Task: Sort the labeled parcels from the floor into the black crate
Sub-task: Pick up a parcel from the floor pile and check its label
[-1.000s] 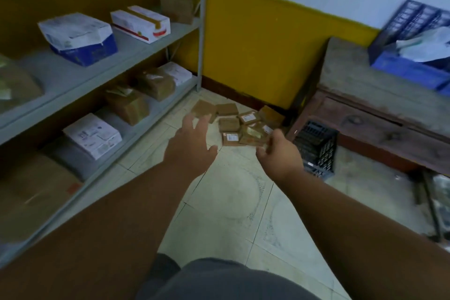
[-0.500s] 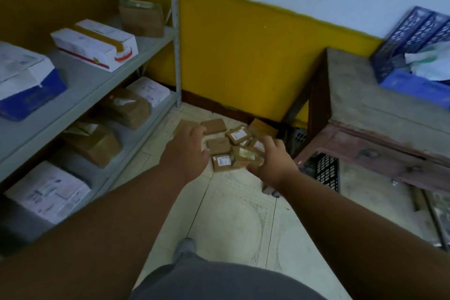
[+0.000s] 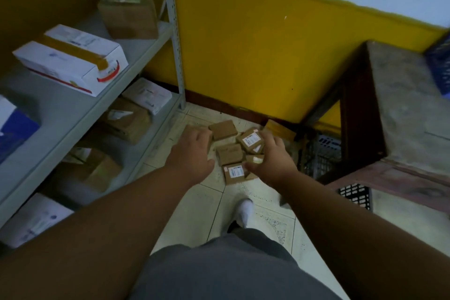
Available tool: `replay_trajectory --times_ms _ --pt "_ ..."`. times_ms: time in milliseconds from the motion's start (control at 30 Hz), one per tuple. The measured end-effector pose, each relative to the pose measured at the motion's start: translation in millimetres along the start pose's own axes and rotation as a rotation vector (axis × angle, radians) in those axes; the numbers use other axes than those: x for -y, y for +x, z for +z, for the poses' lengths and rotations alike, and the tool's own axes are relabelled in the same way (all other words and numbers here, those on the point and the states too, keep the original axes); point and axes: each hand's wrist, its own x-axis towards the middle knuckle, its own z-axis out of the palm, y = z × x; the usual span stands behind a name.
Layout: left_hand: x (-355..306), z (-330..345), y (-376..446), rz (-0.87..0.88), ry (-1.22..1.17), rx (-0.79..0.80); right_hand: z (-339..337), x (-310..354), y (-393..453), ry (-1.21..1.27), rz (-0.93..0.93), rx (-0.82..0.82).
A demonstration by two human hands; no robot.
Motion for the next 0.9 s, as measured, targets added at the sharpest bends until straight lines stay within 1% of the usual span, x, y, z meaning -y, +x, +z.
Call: replay_trajectory --times_ms 200,267,367,467,533,600,667,767,833,900 --pt "23.1 -5.9 107.6 -0.086 0.026 0.091 11.4 1.2 138.0 0.038 0.022 0.072" --pt "36.5 -5.6 140.2 -0.171 0.007 0.093 17.0 5.9 185.6 0.045 0.003 0.120" --pt "53.6 9.8 188.7 -0.279 -0.038 0.097 29.0 11.9 249.3 0.032 -0.017 0.165" --pt "63.0 36.5 231.9 -0.318 -0.103 0.138 53.0 16.5 288.8 0.155 0.060 0.233" --pt "74.4 62.8 260.5 -0.357 -0.183 0.167 81.6 14.9 310.5 0.249 0.145 0.287" --pt "92.8 95.7 289.9 -0.385 -0.233 0.188 117.2 8.6 332.2 0.297 0.193 0.300" --pt "114.8 133.7 320.2 -0.414 -0.251 0.213 155.3 -1.8 358.2 0.317 0.231 0.283" --pt "146.1 197.0 370.2 -0.453 -0.290 0.270 210.2 -22.8 396.9 0.396 0.362 0.233" --pt "168.5 241.3 401.1 -0.447 -0.316 0.313 248.2 -41.9 420.9 0.452 0.462 0.209" --pt "190.5 283.8 422.7 -0.415 -0.314 0.351 286.8 -61.2 439.3 0.523 0.582 0.221"
